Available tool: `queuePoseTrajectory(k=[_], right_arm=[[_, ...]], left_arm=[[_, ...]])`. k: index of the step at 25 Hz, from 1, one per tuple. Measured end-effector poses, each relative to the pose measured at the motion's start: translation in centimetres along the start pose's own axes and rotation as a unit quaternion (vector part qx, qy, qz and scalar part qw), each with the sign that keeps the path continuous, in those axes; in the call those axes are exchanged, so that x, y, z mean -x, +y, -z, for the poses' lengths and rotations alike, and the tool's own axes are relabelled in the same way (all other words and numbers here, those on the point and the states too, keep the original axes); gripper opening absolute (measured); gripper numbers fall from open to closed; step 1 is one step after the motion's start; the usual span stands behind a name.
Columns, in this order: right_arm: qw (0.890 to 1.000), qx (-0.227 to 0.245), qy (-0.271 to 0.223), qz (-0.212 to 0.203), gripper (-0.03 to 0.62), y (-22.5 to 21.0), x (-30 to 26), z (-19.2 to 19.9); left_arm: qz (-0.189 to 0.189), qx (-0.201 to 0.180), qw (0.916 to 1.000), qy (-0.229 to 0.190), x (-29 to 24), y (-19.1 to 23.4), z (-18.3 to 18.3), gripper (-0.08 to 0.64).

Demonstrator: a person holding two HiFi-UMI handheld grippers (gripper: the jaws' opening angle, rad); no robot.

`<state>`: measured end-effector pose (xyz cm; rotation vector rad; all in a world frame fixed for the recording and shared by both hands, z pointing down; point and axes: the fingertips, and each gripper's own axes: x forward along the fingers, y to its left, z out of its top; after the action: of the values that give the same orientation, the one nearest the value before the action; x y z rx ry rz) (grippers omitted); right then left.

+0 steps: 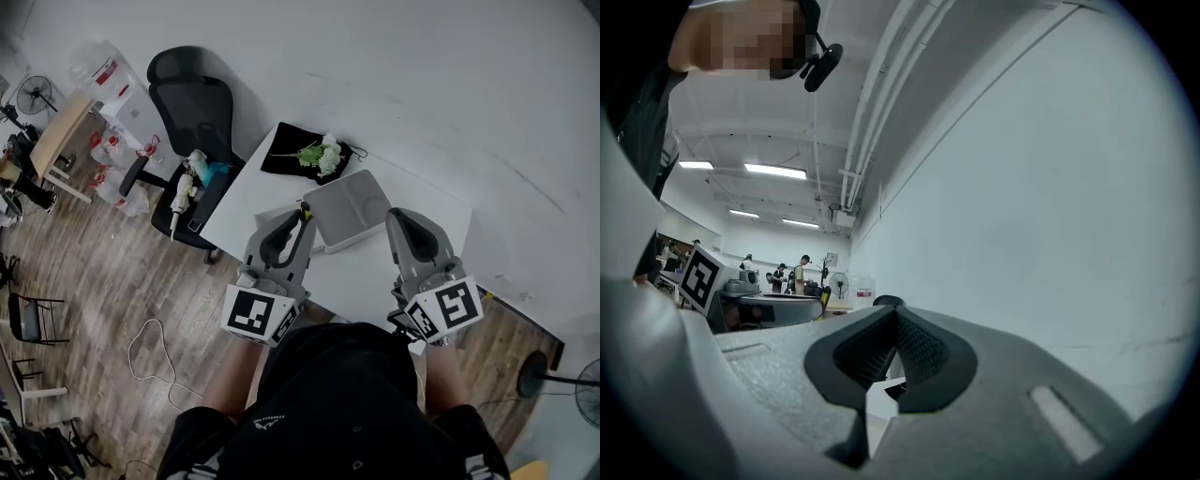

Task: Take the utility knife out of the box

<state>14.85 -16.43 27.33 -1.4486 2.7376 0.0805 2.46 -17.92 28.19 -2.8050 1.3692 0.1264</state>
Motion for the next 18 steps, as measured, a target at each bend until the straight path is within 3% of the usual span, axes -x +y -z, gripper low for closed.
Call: queuePoseTrajectory(k=[18], right_arm=[[1.0,0.001,0.006,-0.006,0.003,0.23,0.11,0.4]], left_arm=[[-0.002,0.002,1.0,0.005,0.22,-0.17,0.56,0.061]])
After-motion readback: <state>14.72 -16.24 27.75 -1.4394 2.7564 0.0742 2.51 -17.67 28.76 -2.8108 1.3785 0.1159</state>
